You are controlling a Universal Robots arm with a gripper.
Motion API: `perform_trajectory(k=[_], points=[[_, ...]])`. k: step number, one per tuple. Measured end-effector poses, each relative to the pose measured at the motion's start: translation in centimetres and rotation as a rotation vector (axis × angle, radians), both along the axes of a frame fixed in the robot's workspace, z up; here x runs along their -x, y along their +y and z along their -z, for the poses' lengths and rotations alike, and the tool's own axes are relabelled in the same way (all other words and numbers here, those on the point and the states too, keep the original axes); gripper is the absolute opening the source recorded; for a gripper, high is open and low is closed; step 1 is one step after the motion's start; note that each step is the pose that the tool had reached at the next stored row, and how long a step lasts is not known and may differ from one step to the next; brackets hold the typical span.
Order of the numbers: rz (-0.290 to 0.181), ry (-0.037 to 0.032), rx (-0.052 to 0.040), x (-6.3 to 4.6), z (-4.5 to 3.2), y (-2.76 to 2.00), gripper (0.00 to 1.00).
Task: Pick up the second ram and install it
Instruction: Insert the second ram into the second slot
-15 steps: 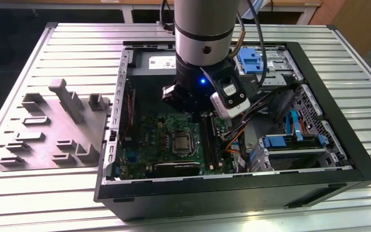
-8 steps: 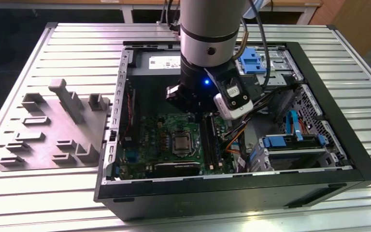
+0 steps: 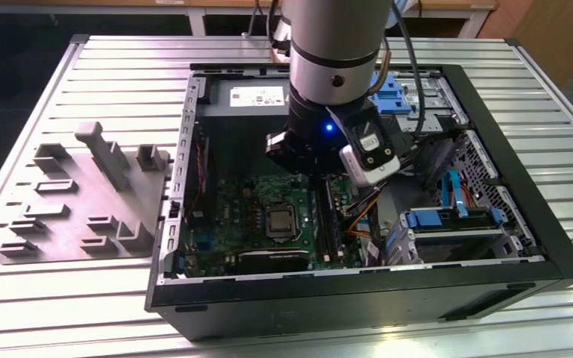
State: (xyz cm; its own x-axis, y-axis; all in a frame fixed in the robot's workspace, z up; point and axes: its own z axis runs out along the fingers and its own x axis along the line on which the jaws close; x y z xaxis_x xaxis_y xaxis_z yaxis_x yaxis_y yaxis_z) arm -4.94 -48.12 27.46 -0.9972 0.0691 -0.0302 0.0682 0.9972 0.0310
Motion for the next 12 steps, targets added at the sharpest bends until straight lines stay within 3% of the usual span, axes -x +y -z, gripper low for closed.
perform_trajectory(k=[6, 12], points=[[-0.01, 0.0001, 0.0003, -1.03, 0.32, 0.11, 0.12], [-0.02, 0.0001, 0.0001, -1.2, 0.45, 0.13, 0.12]])
